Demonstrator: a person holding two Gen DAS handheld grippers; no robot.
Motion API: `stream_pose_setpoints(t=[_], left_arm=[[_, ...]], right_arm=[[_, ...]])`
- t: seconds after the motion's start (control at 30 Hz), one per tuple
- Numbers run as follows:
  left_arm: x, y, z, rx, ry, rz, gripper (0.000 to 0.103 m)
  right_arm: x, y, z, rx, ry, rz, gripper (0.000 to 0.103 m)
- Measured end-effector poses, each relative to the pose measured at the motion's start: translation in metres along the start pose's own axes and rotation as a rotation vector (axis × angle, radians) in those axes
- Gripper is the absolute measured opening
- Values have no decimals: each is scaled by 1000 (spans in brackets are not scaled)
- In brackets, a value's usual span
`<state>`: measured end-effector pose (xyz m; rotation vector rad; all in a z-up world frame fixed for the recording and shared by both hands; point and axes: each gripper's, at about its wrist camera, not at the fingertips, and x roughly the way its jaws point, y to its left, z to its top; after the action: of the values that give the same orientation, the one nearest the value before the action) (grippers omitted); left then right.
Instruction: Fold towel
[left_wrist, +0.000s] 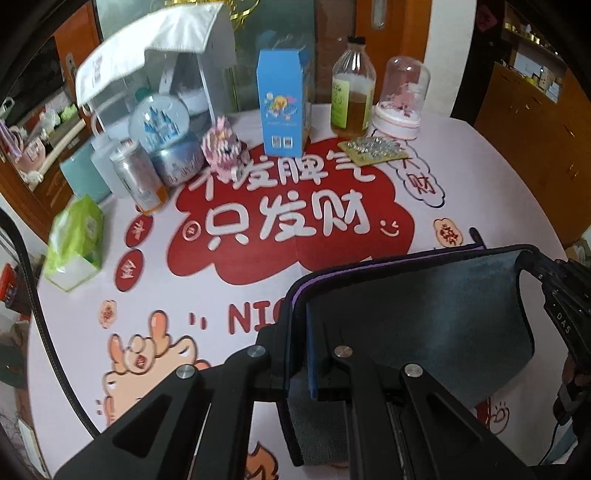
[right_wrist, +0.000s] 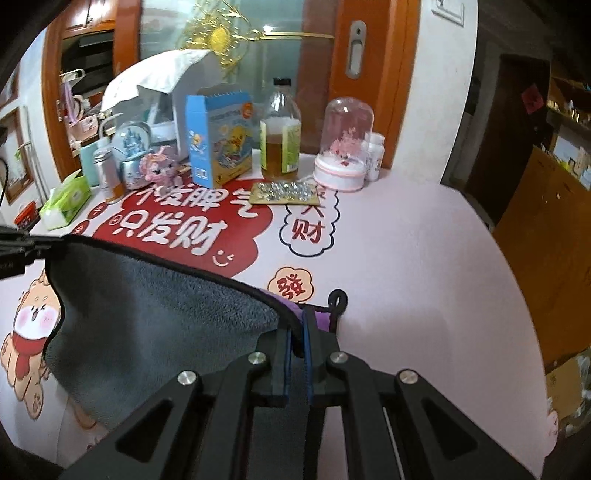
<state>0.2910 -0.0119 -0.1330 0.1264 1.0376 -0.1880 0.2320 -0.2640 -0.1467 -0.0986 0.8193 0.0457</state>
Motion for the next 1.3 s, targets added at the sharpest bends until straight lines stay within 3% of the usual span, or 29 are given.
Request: stream_pose_setpoints(t=[0.27,0.37,0.43,0.5,0.67,0.77,1.0,1.3], left_arm=[[44,-1,2,-29,55,-6,7],[54,-1,1,-37,82,-3,13],[59,0,0,-50,94,-3,19],[60,2,0,-64,93,-5,28],[53,4,0,-85,80,-7,40],[45,7,0,-104,70,-10,59],[25,7,1,-112,31,-15,76],[-11,-1,-10,-124,-13,-30,83]], right_arm=[[44,-1,-11,7,87,-9,10],[51,-3,-13,13,98,-9,21],[53,-5,-13,17,103,-11,35],[54,-7,-14,25,106,-10,39],[51,-8,-13,34,110,-17,44],[46,-9,-12,46,103,-14,51],[29,-6,-8,60,83,-15,70],[-4,-1,-11,74,70,12,76]])
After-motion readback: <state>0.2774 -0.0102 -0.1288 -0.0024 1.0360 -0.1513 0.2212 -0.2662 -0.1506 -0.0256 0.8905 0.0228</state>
